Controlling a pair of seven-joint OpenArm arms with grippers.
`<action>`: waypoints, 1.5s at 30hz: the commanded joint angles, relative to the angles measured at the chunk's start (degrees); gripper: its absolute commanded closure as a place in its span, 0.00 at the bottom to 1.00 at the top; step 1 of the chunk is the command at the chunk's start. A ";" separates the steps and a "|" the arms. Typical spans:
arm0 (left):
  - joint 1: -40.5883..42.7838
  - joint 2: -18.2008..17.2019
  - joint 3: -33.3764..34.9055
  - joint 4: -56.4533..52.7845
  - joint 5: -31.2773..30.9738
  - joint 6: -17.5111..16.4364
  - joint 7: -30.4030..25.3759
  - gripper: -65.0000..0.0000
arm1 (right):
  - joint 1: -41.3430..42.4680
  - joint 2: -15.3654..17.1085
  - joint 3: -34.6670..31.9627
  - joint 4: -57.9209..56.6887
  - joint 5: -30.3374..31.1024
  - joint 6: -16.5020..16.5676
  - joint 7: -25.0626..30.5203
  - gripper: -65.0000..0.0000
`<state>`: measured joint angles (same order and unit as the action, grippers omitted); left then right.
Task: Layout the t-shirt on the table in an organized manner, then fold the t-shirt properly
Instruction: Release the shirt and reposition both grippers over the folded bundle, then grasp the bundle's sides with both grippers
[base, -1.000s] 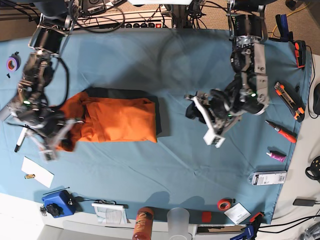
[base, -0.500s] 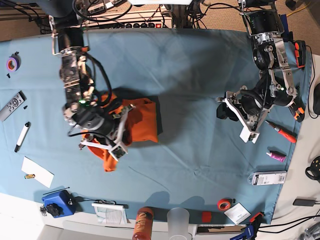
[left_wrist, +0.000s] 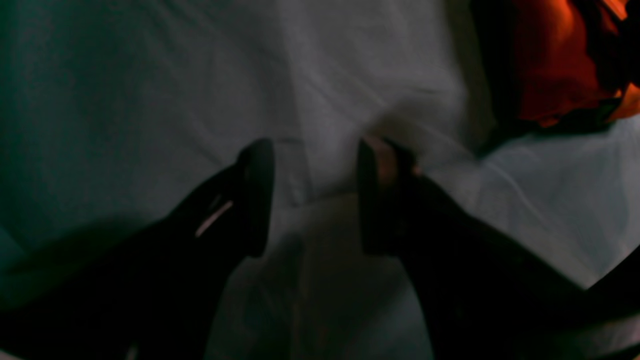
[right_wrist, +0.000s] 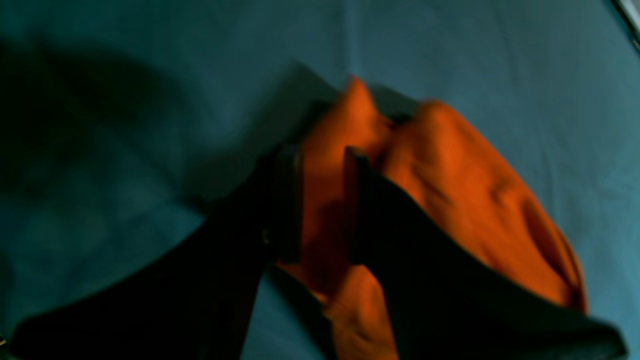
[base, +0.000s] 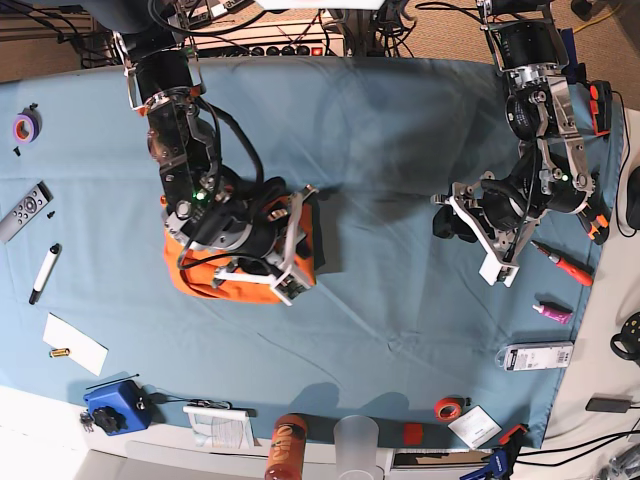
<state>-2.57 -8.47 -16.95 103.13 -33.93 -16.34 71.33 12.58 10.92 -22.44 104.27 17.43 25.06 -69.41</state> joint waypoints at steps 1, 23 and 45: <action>-0.92 -0.44 -0.07 1.03 -0.81 -0.26 -1.31 0.57 | 1.84 0.04 0.37 1.18 -0.94 -0.24 1.38 0.78; -1.86 1.05 13.20 1.03 -7.67 -6.19 -3.91 0.57 | -4.70 0.15 37.05 -8.04 11.34 6.64 7.10 1.00; -5.05 14.19 21.77 0.98 5.18 -1.27 -9.46 0.44 | -4.96 0.02 23.87 -13.99 16.22 10.99 5.09 1.00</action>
<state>-6.39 5.08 4.58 103.13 -27.73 -17.41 63.11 6.50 10.63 1.32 89.23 32.64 35.81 -65.34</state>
